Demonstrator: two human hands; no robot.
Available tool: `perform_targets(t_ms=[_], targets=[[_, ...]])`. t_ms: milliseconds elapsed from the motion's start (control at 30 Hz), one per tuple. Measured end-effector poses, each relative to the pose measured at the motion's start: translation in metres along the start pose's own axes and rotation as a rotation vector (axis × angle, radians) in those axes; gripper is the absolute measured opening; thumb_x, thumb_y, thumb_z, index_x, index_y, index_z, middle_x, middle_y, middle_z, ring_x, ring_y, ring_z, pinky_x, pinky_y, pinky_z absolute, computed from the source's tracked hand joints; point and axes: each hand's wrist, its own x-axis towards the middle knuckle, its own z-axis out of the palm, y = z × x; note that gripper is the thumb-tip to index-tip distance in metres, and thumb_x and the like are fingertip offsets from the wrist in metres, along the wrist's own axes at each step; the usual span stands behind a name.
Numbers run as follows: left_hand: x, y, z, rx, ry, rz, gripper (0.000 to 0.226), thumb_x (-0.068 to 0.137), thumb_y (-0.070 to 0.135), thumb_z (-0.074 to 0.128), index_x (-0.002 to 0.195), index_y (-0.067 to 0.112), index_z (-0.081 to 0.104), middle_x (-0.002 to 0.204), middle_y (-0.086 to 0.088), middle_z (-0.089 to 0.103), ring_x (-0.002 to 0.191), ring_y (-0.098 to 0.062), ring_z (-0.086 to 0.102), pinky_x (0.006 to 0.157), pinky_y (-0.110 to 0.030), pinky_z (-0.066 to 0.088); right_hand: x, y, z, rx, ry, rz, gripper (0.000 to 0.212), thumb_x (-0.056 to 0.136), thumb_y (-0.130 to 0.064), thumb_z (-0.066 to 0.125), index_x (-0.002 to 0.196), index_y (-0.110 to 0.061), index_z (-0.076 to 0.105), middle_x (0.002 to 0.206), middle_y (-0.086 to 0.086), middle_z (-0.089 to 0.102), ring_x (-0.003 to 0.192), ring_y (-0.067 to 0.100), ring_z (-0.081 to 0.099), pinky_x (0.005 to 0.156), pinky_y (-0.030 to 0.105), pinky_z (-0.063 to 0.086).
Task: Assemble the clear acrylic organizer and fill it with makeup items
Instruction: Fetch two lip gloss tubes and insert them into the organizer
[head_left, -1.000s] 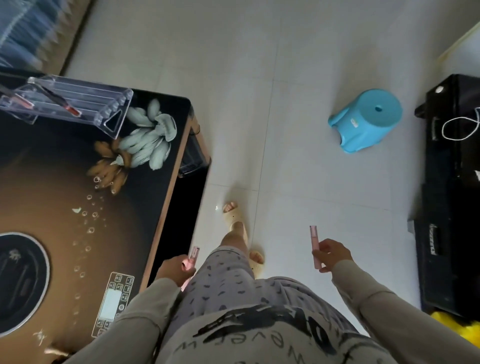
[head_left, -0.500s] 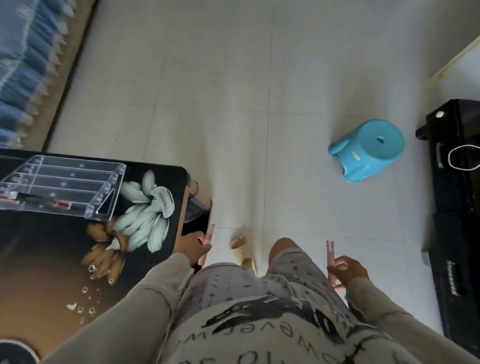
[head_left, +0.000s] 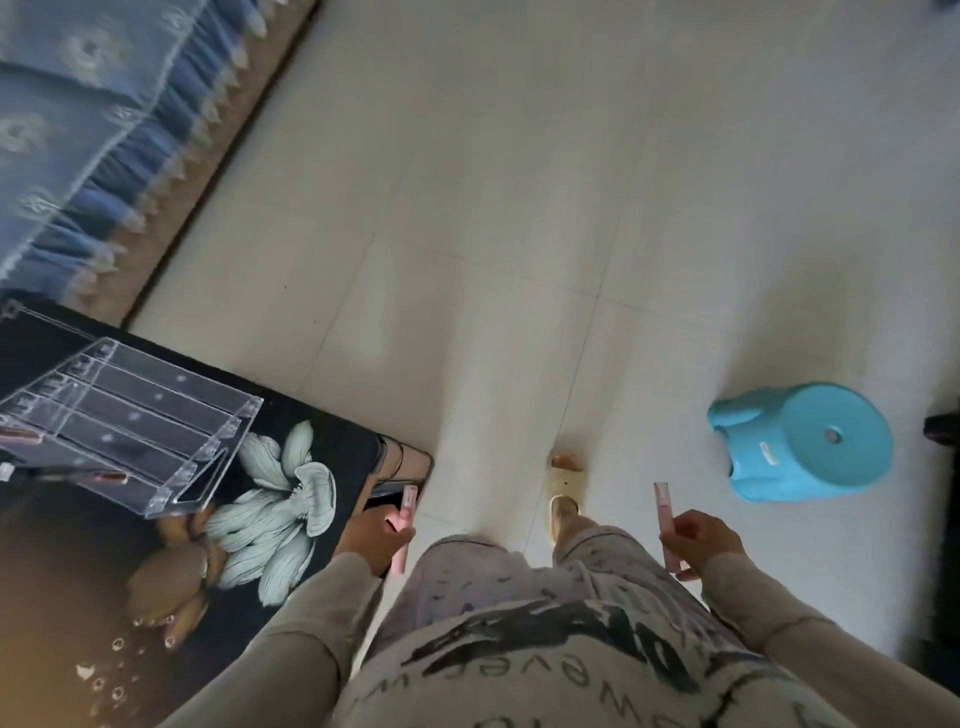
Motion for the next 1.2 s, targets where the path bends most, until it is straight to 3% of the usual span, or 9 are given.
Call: perform_targets(t_ms=[133, 300, 467, 600, 767, 867, 1033, 1133, 1200], targets=[[0.006, 0.018, 0.01, -0.148, 0.017, -0.13, 0.024, 0.087, 0.021, 0.061, 0.103, 0.002, 0.062, 0.122, -0.016, 0.062, 0.106, -0.029, 0.062, 0.085, -0.029, 0.047, 0.039, -0.064, -0.052, -0.052, -0.038, -0.11, 0.009, 0.084, -0.003, 0.059, 0.093, -0.001, 0.057, 0.089, 0.014, 0.059, 0.074, 0.033, 0.058, 0.072, 0.043, 0.057], [0.007, 0.043, 0.022, -0.288, 0.025, -0.277, 0.032, 0.088, 0.024, 0.059, 0.114, 0.006, 0.061, 0.116, -0.013, 0.067, 0.109, -0.025, 0.061, 0.088, -0.024, 0.043, 0.081, -0.139, -0.097, -0.247, -0.054, -0.278, 0.012, 0.082, -0.002, 0.061, 0.093, 0.001, 0.06, 0.098, 0.019, 0.064, 0.074, 0.03, 0.057, 0.04, 0.02, 0.052], [0.026, 0.06, 0.009, -0.395, 0.07, -0.341, 0.029, 0.087, 0.024, 0.06, 0.109, 0.007, 0.063, 0.112, -0.013, 0.069, 0.107, -0.025, 0.062, 0.087, -0.025, 0.043, 0.102, -0.208, -0.11, -0.348, -0.076, -0.312, 0.022, 0.082, -0.001, 0.062, 0.102, 0.007, 0.06, 0.091, 0.012, 0.058, 0.076, 0.03, 0.056, 0.07, 0.041, 0.056], [0.053, 0.065, -0.019, -0.446, 0.09, -0.363, 0.028, 0.088, 0.028, 0.059, 0.106, 0.007, 0.063, 0.11, -0.012, 0.069, 0.105, -0.026, 0.062, 0.086, -0.027, 0.043, 0.113, -0.259, -0.1, -0.44, -0.109, -0.346, 0.02, 0.082, -0.002, 0.061, 0.101, 0.005, 0.061, 0.096, 0.016, 0.063, 0.076, 0.03, 0.057, 0.061, 0.036, 0.057], [0.089, 0.06, -0.084, -0.541, 0.137, -0.385, 0.025, 0.088, 0.027, 0.058, 0.104, 0.008, 0.065, 0.11, -0.013, 0.069, 0.104, -0.029, 0.063, 0.087, -0.028, 0.045, 0.115, -0.328, -0.082, -0.472, -0.125, -0.284, 0.017, 0.084, -0.003, 0.06, 0.1, 0.004, 0.059, 0.091, 0.014, 0.059, 0.076, 0.031, 0.057, 0.071, 0.039, 0.056], [0.108, 0.055, -0.129, -0.548, 0.138, -0.388, 0.018, 0.089, 0.027, 0.054, 0.082, 0.012, 0.062, 0.107, -0.016, 0.069, 0.101, -0.03, 0.064, 0.083, -0.029, 0.047, 0.116, -0.372, -0.068, -0.449, -0.106, -0.271, 0.012, 0.084, -0.001, 0.059, 0.095, 0.003, 0.058, 0.093, 0.017, 0.06, 0.076, 0.033, 0.058, 0.072, 0.044, 0.057], [0.138, 0.036, -0.196, -0.554, 0.157, -0.403, 0.027, 0.088, 0.03, 0.055, 0.104, 0.01, 0.063, 0.107, -0.011, 0.07, 0.101, -0.027, 0.064, 0.074, -0.023, 0.04, 0.118, -0.453, -0.036, -0.421, -0.088, -0.332, 0.02, 0.082, 0.001, 0.059, 0.102, 0.007, 0.061, 0.103, 0.023, 0.064, 0.082, 0.035, 0.059, 0.07, 0.045, 0.057], [0.151, 0.027, -0.224, -0.66, 0.187, -0.415, 0.026, 0.087, 0.027, 0.057, 0.103, 0.007, 0.062, 0.092, -0.012, 0.07, 0.086, -0.027, 0.065, 0.074, -0.027, 0.046, 0.119, -0.496, -0.017, -0.518, -0.072, -0.422, 0.02, 0.081, -0.004, 0.062, 0.099, 0.006, 0.065, 0.103, 0.022, 0.068, 0.095, 0.04, 0.063, 0.089, 0.05, 0.051], [0.16, 0.022, -0.235, -0.745, 0.228, -0.423, 0.025, 0.086, 0.026, 0.058, 0.101, 0.006, 0.063, 0.082, -0.009, 0.065, 0.072, -0.022, 0.059, 0.067, -0.024, 0.044, 0.121, -0.529, -0.004, -0.564, -0.087, -0.452, 0.02, 0.081, -0.004, 0.062, 0.098, 0.005, 0.065, 0.099, 0.02, 0.068, 0.089, 0.038, 0.063, 0.085, 0.049, 0.053]])
